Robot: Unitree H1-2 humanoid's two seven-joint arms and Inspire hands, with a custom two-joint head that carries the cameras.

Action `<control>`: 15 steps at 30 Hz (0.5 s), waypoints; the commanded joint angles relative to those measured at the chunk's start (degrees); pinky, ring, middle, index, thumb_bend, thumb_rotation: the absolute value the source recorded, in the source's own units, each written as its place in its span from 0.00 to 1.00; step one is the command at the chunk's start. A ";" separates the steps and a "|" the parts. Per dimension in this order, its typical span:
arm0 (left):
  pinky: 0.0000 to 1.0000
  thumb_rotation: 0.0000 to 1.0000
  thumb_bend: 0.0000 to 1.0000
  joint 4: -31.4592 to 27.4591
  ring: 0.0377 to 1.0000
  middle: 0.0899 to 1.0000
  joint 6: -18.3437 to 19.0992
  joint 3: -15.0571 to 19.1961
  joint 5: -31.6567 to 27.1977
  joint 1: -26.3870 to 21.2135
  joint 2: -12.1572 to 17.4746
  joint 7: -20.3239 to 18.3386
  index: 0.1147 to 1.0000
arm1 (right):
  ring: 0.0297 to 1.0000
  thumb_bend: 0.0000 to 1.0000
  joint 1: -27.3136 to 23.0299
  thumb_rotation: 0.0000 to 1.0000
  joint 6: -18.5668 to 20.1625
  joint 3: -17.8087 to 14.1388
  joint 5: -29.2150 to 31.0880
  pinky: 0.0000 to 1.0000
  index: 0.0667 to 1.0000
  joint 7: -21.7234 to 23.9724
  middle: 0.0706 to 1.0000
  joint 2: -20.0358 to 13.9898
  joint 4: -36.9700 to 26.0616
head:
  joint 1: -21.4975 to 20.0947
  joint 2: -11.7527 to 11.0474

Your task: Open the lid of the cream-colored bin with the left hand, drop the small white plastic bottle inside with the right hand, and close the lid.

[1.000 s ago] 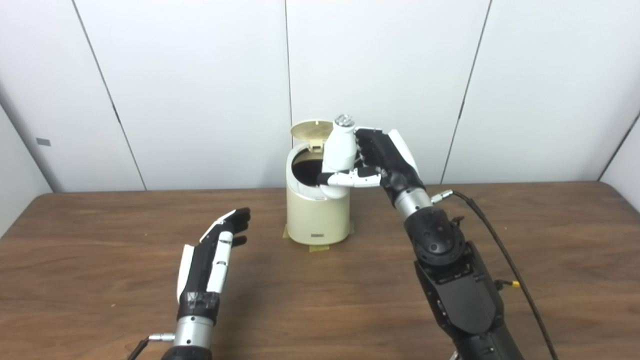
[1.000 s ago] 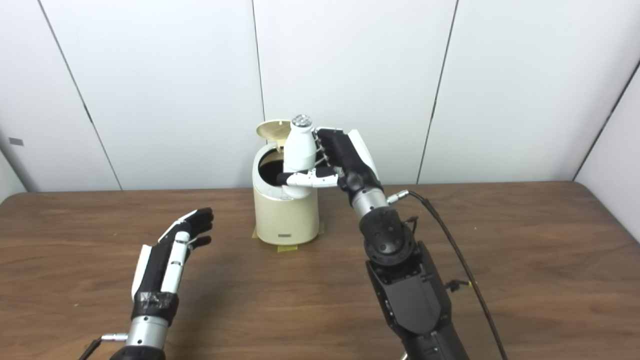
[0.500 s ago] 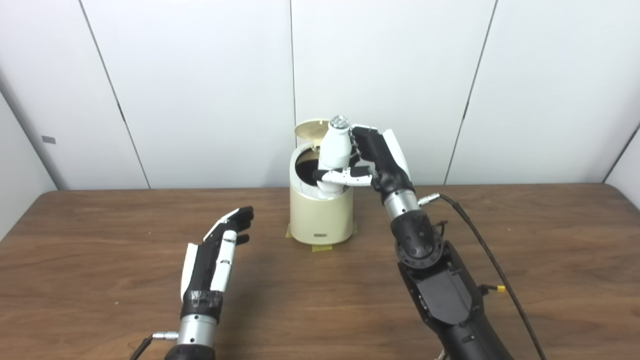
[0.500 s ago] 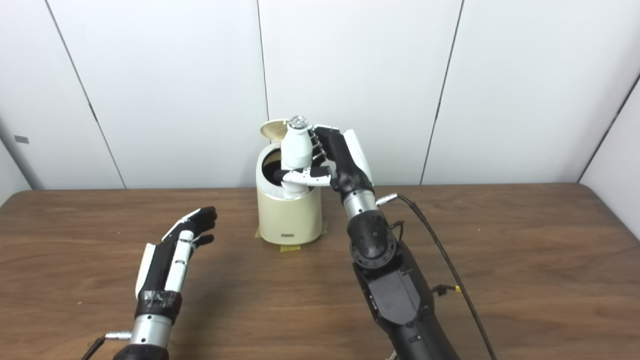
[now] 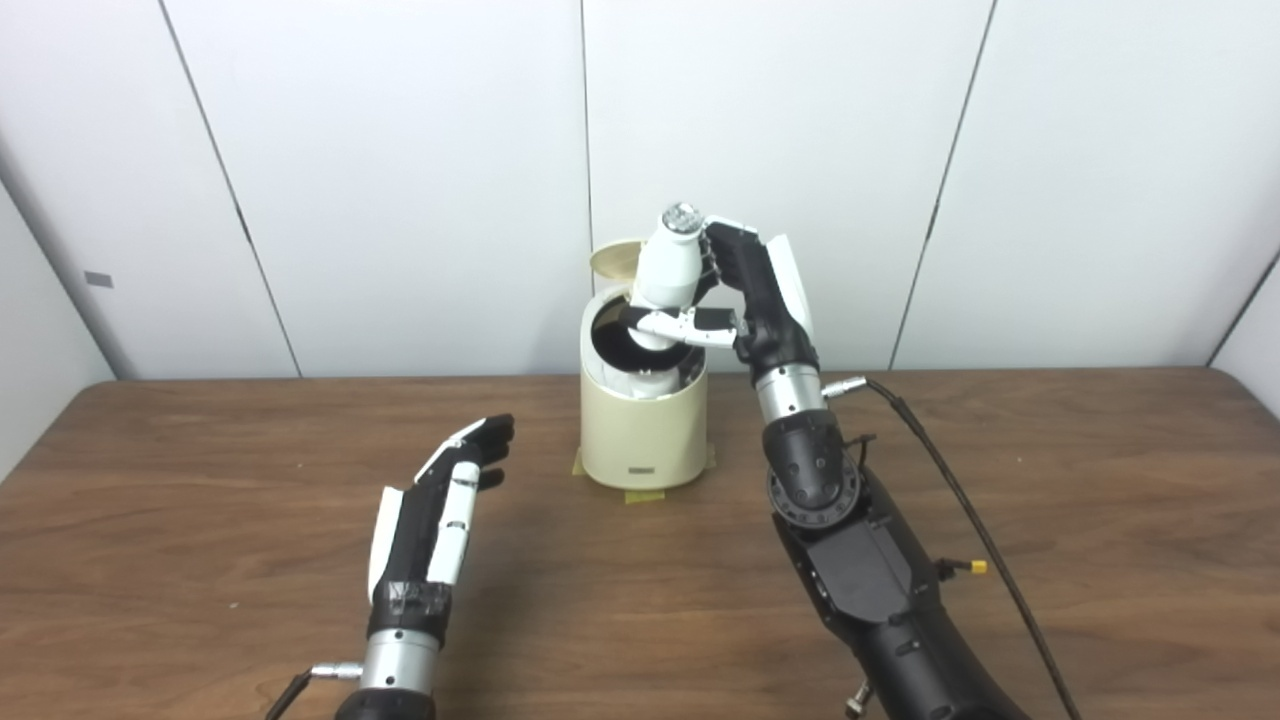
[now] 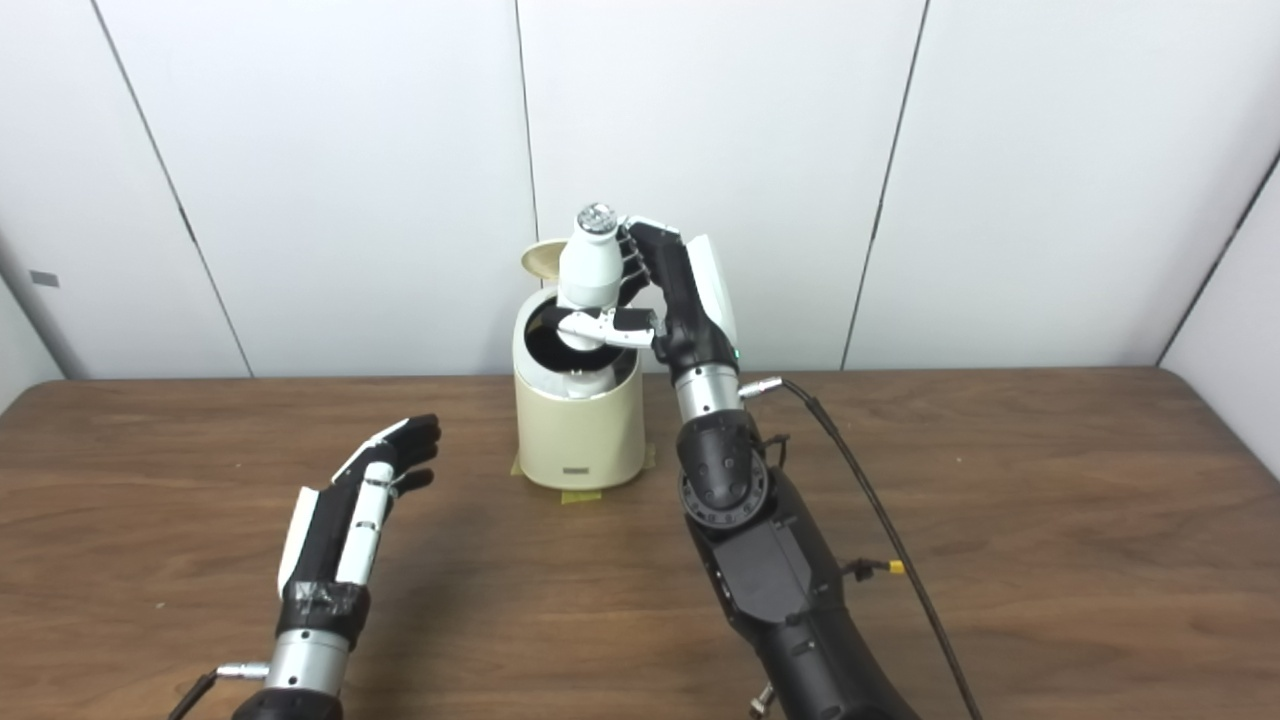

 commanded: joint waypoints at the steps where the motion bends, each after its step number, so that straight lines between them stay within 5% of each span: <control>1: 0.80 0.94 0.26 -1.06 0.82 0.80 -2.57 -0.39 0.73 -2.15 -0.60 0.75 0.78 | 0.40 0.52 -4.10 0.00 -5.27 -0.35 -0.81 0.33 0.50 -2.35 0.44 0.18 0.53 | 0.12 0.09; 6: 0.82 0.95 0.26 -1.83 0.84 0.81 -1.80 -0.51 1.03 -1.97 -0.74 0.87 0.79 | 0.40 0.52 -4.89 0.00 -12.89 0.79 -2.53 0.34 0.49 -4.79 0.44 -0.45 6.18 | 0.16 0.35; 15: 0.80 0.95 0.25 -2.30 0.82 0.80 -1.70 -0.46 1.45 -1.79 -0.82 0.85 0.78 | 0.40 0.52 -4.86 0.00 -16.15 5.69 -7.90 0.33 0.48 -11.18 0.45 -2.89 10.65 | 0.12 0.60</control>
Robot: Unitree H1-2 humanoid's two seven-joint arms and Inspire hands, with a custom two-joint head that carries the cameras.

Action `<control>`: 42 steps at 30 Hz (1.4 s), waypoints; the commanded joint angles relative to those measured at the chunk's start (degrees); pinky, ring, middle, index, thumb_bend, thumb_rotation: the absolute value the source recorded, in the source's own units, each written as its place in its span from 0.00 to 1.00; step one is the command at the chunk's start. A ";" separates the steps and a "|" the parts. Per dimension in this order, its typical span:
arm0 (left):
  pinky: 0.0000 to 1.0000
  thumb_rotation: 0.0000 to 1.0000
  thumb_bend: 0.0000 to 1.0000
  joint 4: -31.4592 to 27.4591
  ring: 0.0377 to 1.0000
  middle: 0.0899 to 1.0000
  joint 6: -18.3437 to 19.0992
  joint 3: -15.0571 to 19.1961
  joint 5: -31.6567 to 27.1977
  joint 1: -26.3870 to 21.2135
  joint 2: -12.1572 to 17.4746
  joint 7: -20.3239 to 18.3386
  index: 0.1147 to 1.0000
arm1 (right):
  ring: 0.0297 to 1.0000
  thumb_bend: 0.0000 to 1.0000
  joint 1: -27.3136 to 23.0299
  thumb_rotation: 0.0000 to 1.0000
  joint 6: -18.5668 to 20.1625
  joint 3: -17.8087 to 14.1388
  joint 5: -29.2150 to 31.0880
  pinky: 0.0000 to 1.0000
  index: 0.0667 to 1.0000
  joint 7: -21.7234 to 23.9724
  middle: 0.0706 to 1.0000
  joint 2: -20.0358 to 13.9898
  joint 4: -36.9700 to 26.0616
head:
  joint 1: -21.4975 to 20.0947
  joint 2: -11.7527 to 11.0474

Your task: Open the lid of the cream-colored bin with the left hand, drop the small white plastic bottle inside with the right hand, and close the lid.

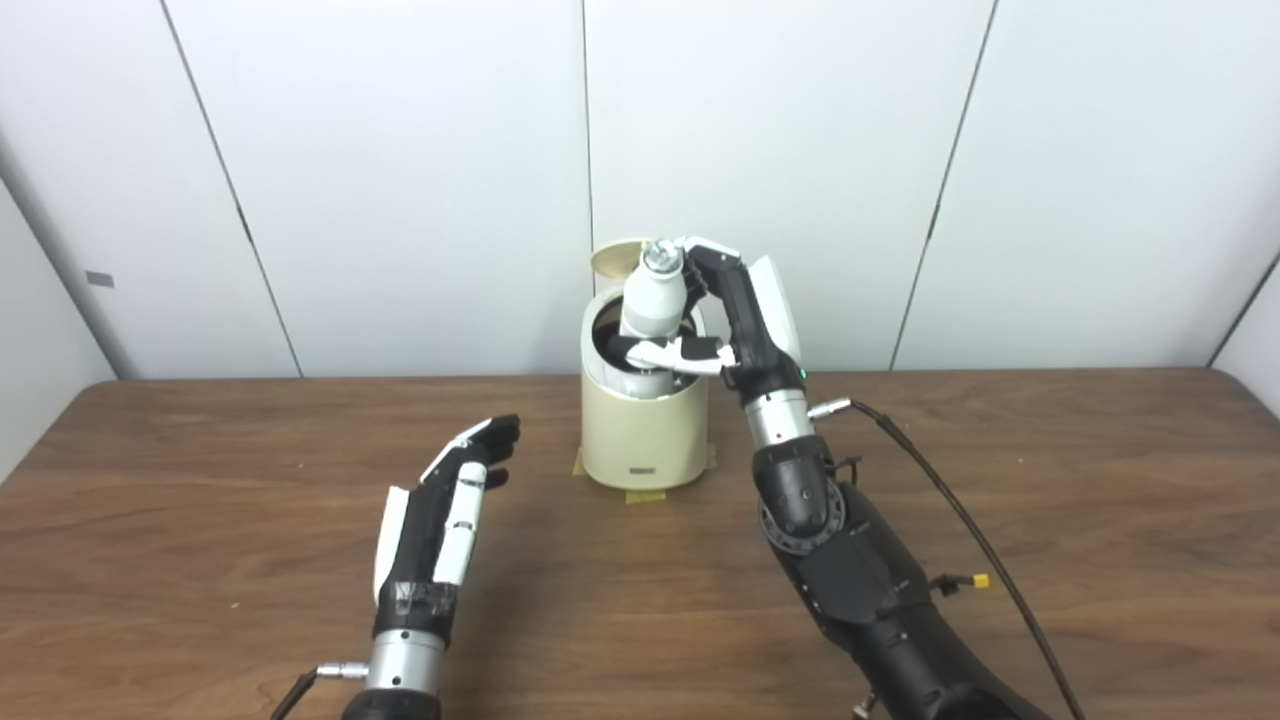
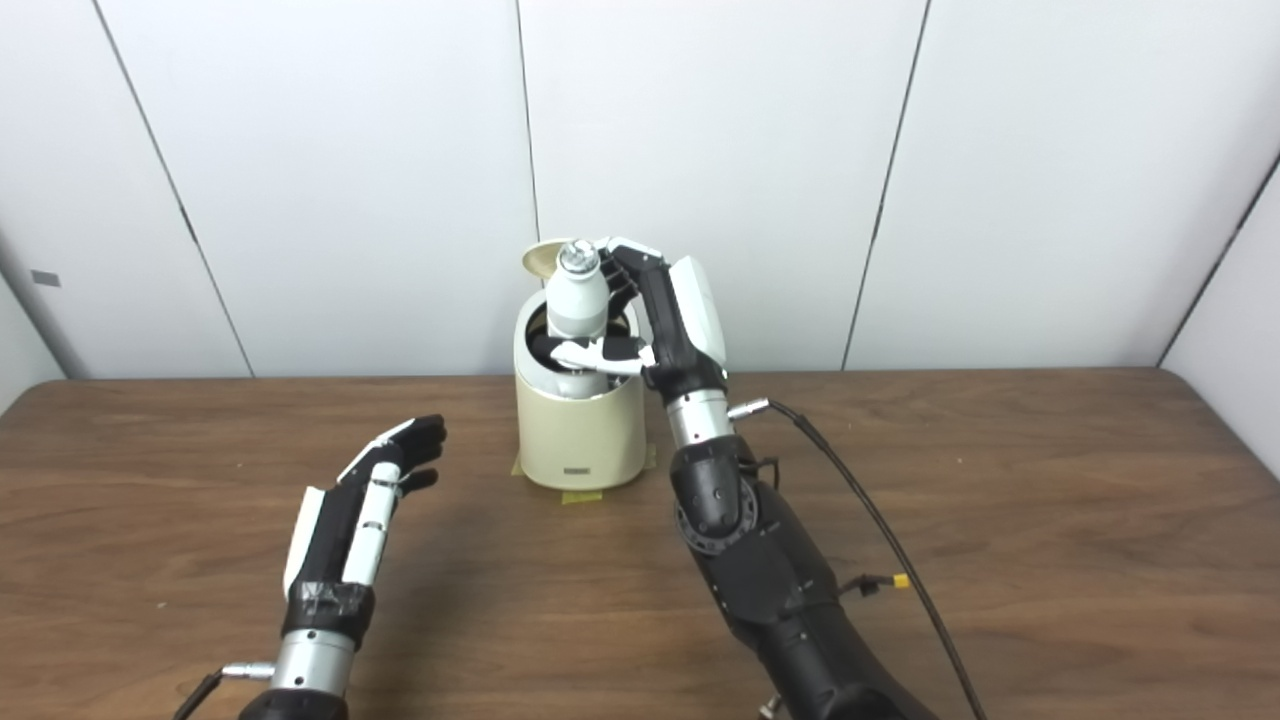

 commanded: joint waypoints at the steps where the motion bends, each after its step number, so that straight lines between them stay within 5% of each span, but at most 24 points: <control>1: 0.80 0.95 0.25 -2.22 0.82 0.80 -1.73 -0.16 0.14 -1.81 -0.51 0.55 0.78 | 0.40 0.52 -3.40 0.00 -2.19 1.60 -1.72 0.33 0.47 -3.52 0.46 -1.10 -0.50 | 0.03 0.07; 13: 0.79 0.94 0.27 -2.57 0.82 0.79 -1.90 -0.22 0.17 -1.38 -0.32 0.41 0.78 | 0.40 0.52 -4.25 0.00 -2.22 15.43 -6.68 0.33 0.46 -16.18 0.48 -5.84 3.83 | -0.13 0.38; 22: 0.79 0.94 0.26 -2.31 0.82 0.79 -1.91 -0.45 0.52 -1.53 -0.26 0.36 0.78 | 0.39 0.51 -5.92 0.00 -2.21 19.48 -6.76 0.32 0.46 -21.01 0.49 -6.87 6.61 | -0.12 0.16; 28: 0.79 0.94 0.26 -2.31 0.82 0.80 -1.96 -0.50 0.54 -1.49 -0.21 0.36 0.78 | 0.39 0.52 -6.07 0.00 -2.22 19.13 -8.11 0.32 0.47 -21.91 0.48 -6.64 6.72 | -0.16 0.12; 42: 0.79 0.93 0.25 -2.63 0.82 0.79 -1.10 -1.08 1.31 -1.40 -0.34 0.43 0.77 | 0.37 0.51 -6.47 0.00 0.38 12.42 -13.52 0.27 0.48 -20.54 0.49 -5.24 5.86 | -0.33 -0.21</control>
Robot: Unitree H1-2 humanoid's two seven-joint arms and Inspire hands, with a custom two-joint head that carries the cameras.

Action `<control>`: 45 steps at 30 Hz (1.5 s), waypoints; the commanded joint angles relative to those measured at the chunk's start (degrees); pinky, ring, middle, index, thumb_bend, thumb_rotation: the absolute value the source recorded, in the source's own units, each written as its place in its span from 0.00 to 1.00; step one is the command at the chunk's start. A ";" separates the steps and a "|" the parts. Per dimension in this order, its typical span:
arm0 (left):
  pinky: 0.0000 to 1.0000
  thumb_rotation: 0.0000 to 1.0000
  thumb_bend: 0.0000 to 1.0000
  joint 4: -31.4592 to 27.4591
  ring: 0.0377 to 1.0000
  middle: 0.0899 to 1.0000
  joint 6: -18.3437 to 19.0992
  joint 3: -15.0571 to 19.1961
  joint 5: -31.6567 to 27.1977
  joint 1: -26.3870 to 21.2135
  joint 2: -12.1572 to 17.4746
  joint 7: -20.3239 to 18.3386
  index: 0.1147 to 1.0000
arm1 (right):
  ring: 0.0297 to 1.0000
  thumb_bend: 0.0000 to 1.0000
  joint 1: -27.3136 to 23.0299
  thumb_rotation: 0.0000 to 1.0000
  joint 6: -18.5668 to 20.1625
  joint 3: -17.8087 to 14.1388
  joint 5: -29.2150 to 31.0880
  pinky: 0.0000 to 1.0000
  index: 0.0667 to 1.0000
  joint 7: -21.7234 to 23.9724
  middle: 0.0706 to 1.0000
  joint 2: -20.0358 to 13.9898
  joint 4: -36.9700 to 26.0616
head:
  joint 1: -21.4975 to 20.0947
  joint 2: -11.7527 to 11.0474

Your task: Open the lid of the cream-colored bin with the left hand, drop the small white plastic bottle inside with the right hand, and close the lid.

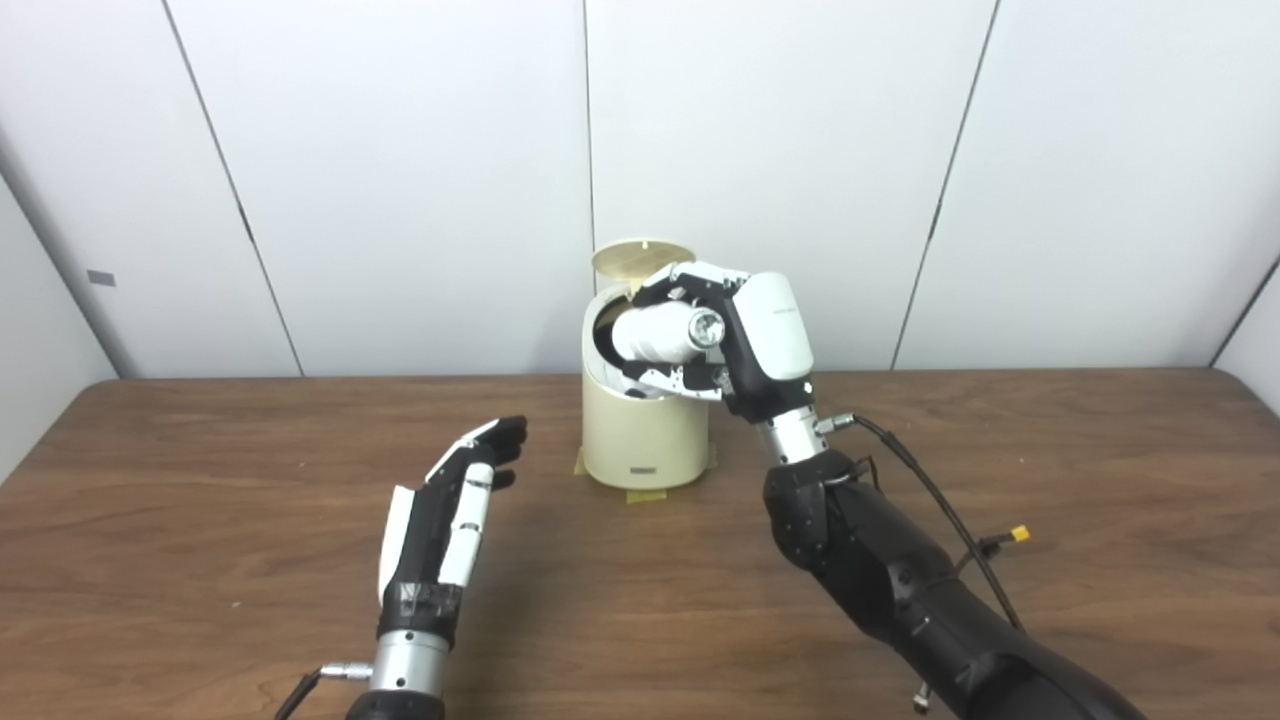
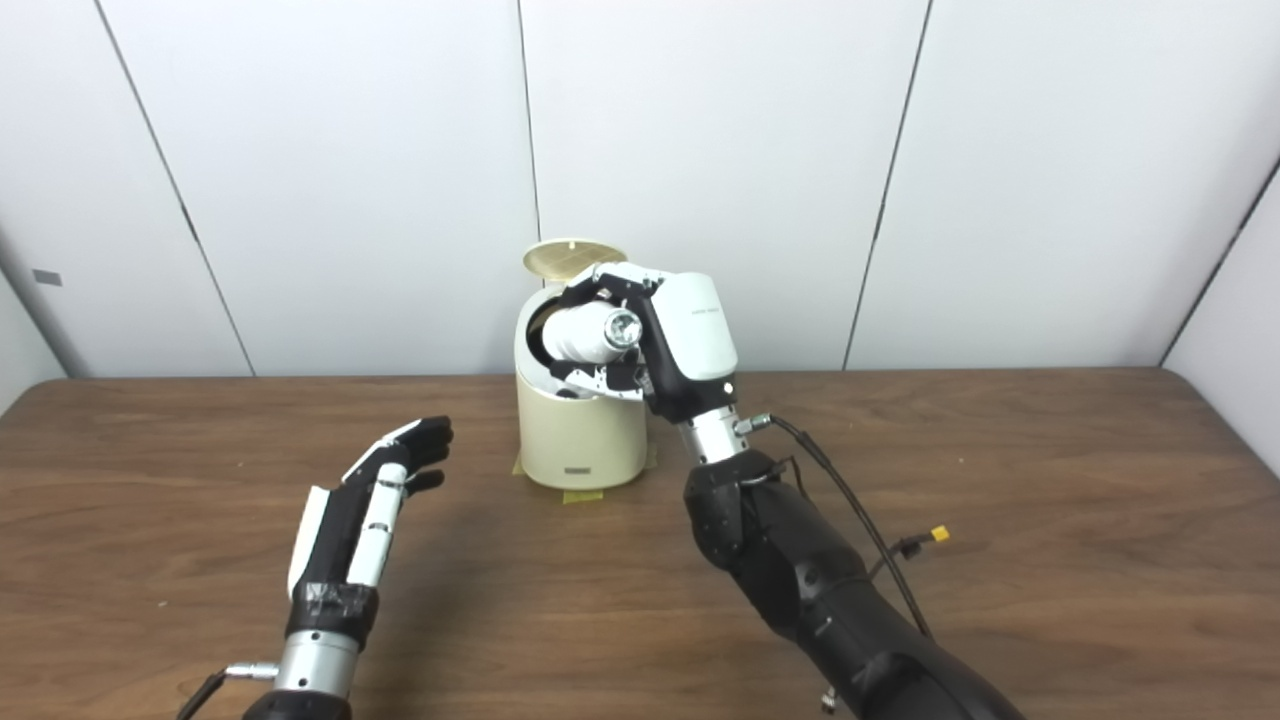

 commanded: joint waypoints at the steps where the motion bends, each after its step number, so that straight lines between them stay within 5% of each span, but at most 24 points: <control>1: 0.79 0.93 0.25 -1.90 0.82 0.79 -1.12 -0.31 0.73 -1.76 -0.35 0.48 0.77 | 0.37 0.51 -3.28 0.00 0.27 -1.47 -0.46 0.27 0.48 -0.31 0.49 0.11 -1.42 | 0.00 0.00; 17: 0.80 0.92 0.26 -1.58 0.82 0.80 -1.13 -0.40 0.96 -1.93 -0.37 0.33 0.78 | 0.38 0.51 -2.69 0.00 0.29 -5.19 -1.09 0.30 0.48 2.38 0.49 0.85 -2.01 | -0.24 -0.07; 24: 0.79 0.90 0.27 -1.80 0.82 0.80 -1.13 -0.46 1.05 -1.86 -0.34 0.25 0.78 | 0.43 0.52 -1.26 0.00 4.87 -6.04 -0.18 0.38 0.46 9.97 0.46 1.03 -5.96 | -0.24 0.09; 26: 0.79 0.90 0.27 -1.83 0.82 0.80 -1.24 -0.49 1.14 -1.88 -0.30 0.26 0.78 | 0.48 0.52 -0.90 0.11 6.44 -6.28 0.00 0.42 0.45 12.14 0.51 1.14 -7.02 | -0.24 0.09; 27: 0.79 0.90 0.27 -1.81 0.82 0.80 -1.29 -0.49 1.14 -1.91 -0.30 0.27 0.78 | 0.48 0.76 -0.81 0.09 6.95 -6.37 0.10 0.43 0.49 13.01 0.52 1.16 -7.30 | -0.26 0.04; 28: 0.79 0.90 0.27 -1.78 0.82 0.80 -1.34 -0.49 1.13 -1.94 -0.30 0.27 0.77 | 0.49 0.88 -0.74 0.08 7.30 -6.43 0.16 0.44 0.52 13.57 0.53 1.18 -7.50 | -0.26 0.04; 30: 0.79 0.90 0.28 -1.67 0.82 0.79 -1.46 -0.47 1.05 -1.99 -0.31 0.27 0.77 | 0.50 0.98 -0.65 0.08 8.17 -6.47 0.12 0.45 0.55 14.59 0.54 1.18 -7.88 | -0.26 0.05; 45: 0.79 0.88 0.27 -1.56 0.82 0.80 -1.18 -0.55 1.05 -2.00 -0.31 0.16 0.78 | 0.59 1.00 0.09 0.09 12.86 -7.38 1.36 0.52 0.64 20.67 0.63 1.33 -11.31 | -0.54 0.10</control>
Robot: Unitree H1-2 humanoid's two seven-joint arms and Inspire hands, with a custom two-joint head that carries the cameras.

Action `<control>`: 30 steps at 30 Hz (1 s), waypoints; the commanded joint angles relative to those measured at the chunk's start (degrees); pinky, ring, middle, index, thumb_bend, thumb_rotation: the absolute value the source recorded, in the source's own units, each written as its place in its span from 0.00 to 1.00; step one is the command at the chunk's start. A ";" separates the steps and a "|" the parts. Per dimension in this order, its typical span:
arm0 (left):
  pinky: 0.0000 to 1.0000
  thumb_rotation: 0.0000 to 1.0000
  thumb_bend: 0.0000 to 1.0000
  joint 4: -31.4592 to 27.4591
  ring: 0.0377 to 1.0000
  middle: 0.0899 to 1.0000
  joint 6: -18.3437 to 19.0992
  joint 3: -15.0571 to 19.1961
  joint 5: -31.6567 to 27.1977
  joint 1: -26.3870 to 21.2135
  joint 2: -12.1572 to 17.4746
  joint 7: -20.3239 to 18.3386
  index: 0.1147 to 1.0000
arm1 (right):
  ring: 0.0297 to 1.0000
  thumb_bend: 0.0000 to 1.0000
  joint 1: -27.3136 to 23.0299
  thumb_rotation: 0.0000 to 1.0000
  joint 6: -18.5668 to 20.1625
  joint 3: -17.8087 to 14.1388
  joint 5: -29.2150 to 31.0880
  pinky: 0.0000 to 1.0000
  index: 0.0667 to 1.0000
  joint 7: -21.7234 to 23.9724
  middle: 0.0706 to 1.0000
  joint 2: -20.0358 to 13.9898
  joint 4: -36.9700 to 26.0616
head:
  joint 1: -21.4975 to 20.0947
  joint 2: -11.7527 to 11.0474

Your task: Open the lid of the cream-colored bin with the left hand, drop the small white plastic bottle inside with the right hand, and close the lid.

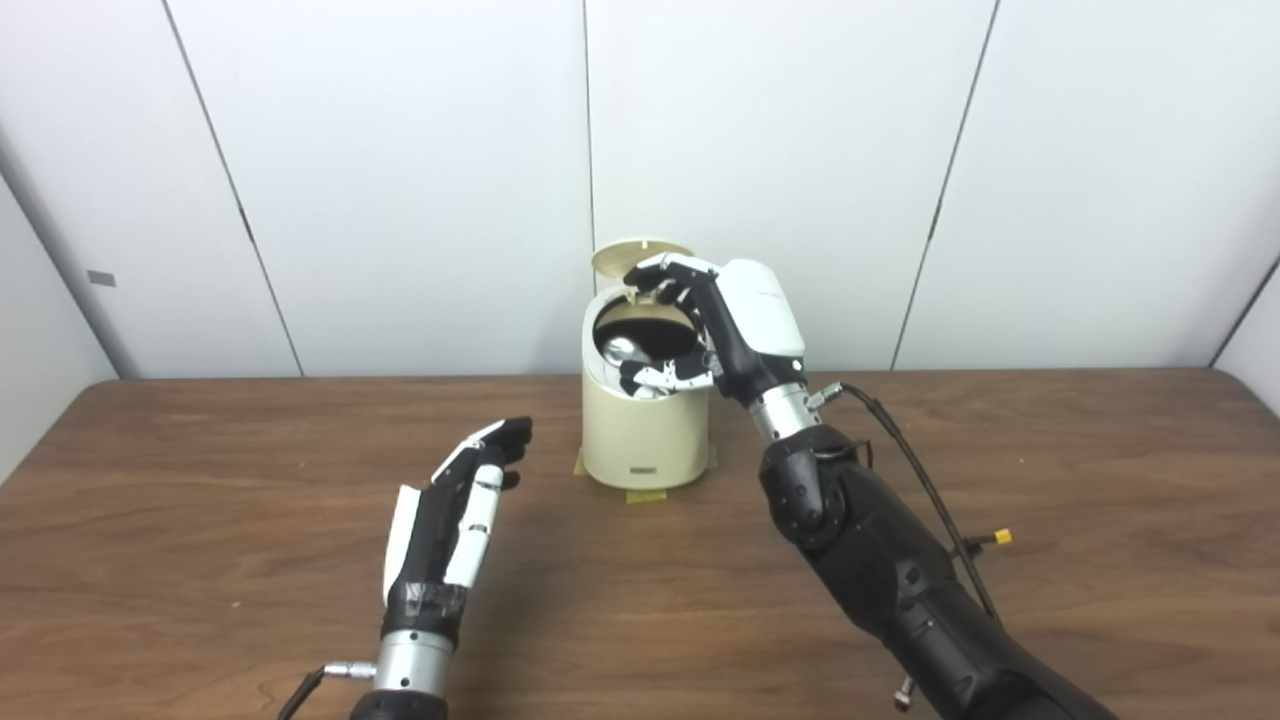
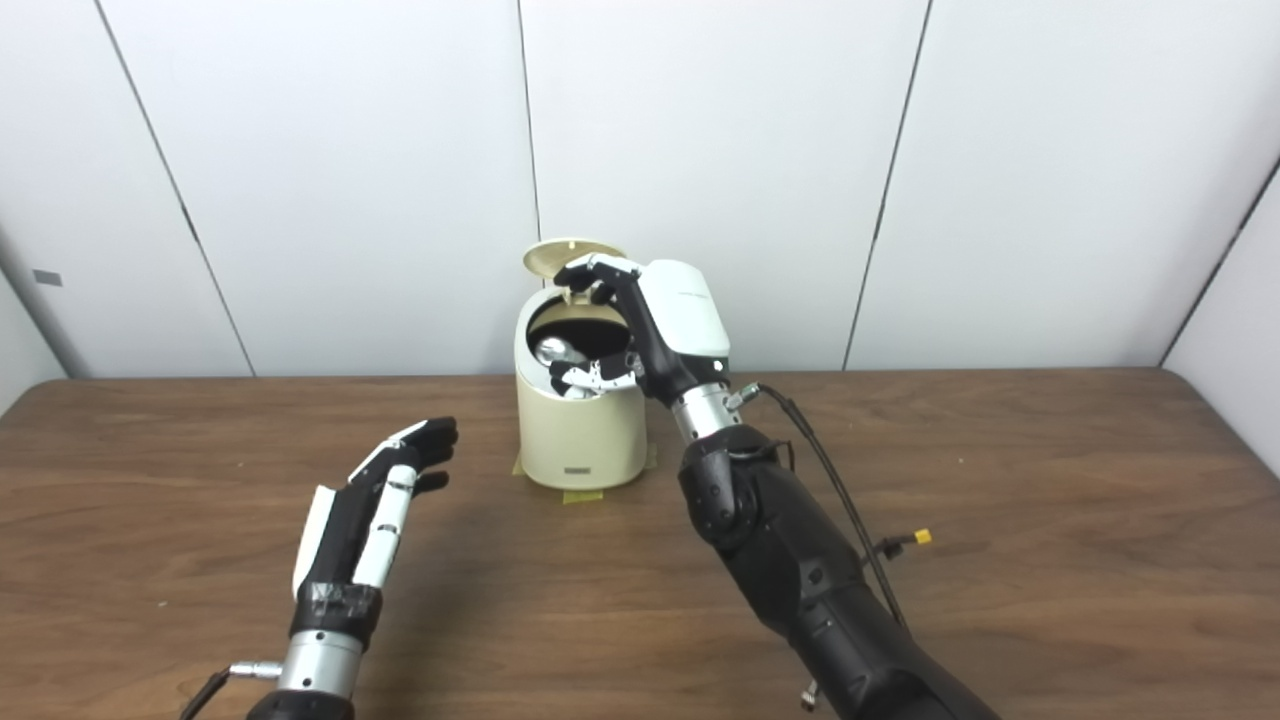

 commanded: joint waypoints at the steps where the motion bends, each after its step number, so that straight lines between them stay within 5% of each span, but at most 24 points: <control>1: 0.79 0.88 0.27 -1.40 0.82 0.80 -1.36 -0.24 0.46 -2.03 -0.26 0.41 0.78 | 0.58 1.00 -1.89 0.09 0.03 -0.75 0.33 0.51 0.64 -0.05 0.62 -0.17 -1.11 | -0.02 -0.05; 9: 0.79 0.88 0.27 -1.32 0.82 0.79 -1.11 -0.33 1.01 -2.14 -0.28 0.61 0.77 | 0.57 0.99 -1.94 0.10 -2.17 -1.36 0.88 0.50 0.62 -1.64 0.61 -0.11 -0.40 | -0.03 -0.26; 16: 0.79 0.87 0.27 -1.28 0.82 0.80 -1.45 -0.03 0.36 -2.09 -0.35 0.48 0.77 | 0.44 0.87 -0.93 0.10 -9.41 -3.35 0.63 0.46 0.47 -11.64 0.46 0.60 0.04 | 0.03 -0.09; 18: 0.79 0.88 0.27 -1.29 0.82 0.79 -1.37 0.06 0.24 -2.11 -0.30 0.45 0.77 | 0.38 0.83 0.17 0.14 -11.98 -4.75 2.61 0.37 0.43 -12.75 0.41 1.12 -1.14 | 0.03 0.01; 19: 0.79 0.88 0.27 -1.33 0.82 0.79 -1.32 0.09 0.22 -2.12 -0.25 0.44 0.77 | 0.38 0.81 0.96 0.16 -13.39 -5.40 4.23 0.36 0.41 -12.94 0.40 1.37 -2.06 | 0.04 0.01; 20: 0.79 0.88 0.27 -1.39 0.82 0.79 -1.23 0.11 0.14 -2.11 -0.21 0.42 0.77 | 0.44 0.67 1.72 0.15 -14.34 -5.45 6.03 0.40 0.43 -13.14 0.42 1.36 -3.16 | 0.05 0.04; 22: 0.79 0.88 0.28 -1.41 0.82 0.79 -1.32 0.14 -0.02 -2.12 -0.09 0.34 0.77 | 0.43 0.54 2.85 0.15 -14.96 -4.41 9.42 0.38 0.44 -13.60 0.43 0.81 -5.22 | 0.03 0.07; 27: 0.78 0.87 0.29 -1.44 0.81 0.80 -1.56 0.22 0.03 -2.14 0.15 0.36 0.77 | 0.36 0.52 6.52 0.02 -14.96 -5.62 17.32 0.32 0.46 -9.75 0.43 0.10 -12.72 | 0.12 0.07; 30: 0.78 0.89 0.28 -1.26 0.81 0.79 -1.91 0.21 0.49 -2.23 0.31 0.59 0.77 | 0.41 0.52 10.16 0.01 -14.93 -7.67 20.15 0.42 0.45 -7.15 0.44 0.26 -18.37 | 0.24 -0.08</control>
